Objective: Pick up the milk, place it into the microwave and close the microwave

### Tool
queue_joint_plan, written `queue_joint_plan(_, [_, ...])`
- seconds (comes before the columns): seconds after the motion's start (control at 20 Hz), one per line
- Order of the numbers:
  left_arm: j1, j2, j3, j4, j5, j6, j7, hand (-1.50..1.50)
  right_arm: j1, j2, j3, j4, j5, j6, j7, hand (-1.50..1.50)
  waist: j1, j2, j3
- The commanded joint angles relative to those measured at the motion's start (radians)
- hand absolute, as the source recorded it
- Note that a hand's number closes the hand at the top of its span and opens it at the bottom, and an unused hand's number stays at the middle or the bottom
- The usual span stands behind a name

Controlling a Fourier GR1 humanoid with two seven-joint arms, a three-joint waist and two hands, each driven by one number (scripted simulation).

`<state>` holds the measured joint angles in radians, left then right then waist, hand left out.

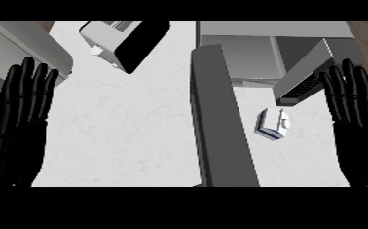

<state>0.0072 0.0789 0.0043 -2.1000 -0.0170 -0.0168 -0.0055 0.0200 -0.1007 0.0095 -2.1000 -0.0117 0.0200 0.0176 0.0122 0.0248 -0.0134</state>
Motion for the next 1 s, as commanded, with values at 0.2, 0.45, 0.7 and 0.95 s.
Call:
queue_joint_plan(0.2, [0.033,-0.026,-0.068,-0.049,-0.084,0.020,0.033,-1.50,-0.161,0.000,-0.033,0.224,0.015,0.019,-0.113,-1.50,-0.007,-0.024,0.014])
queue_joint_plan(0.45, [0.078,-0.077,-0.072,0.053,-0.042,0.090,0.012,-1.50,-0.201,-0.006,-0.116,0.232,-0.167,0.055,0.019,-1.50,-0.010,-0.025,0.013])
queue_joint_plan(0.7, [0.217,-0.078,-0.239,-0.058,-0.096,0.188,0.008,-1.50,-0.203,-0.003,-0.100,0.237,-0.129,0.029,0.043,-1.50,-0.008,-0.026,0.013])
queue_joint_plan(0.95, [0.268,-0.075,-0.185,-0.073,-0.077,0.122,-0.042,-1.50,-0.153,0.025,-0.085,0.307,-0.087,0.016,-0.027,-1.50,-0.009,-0.025,0.013])
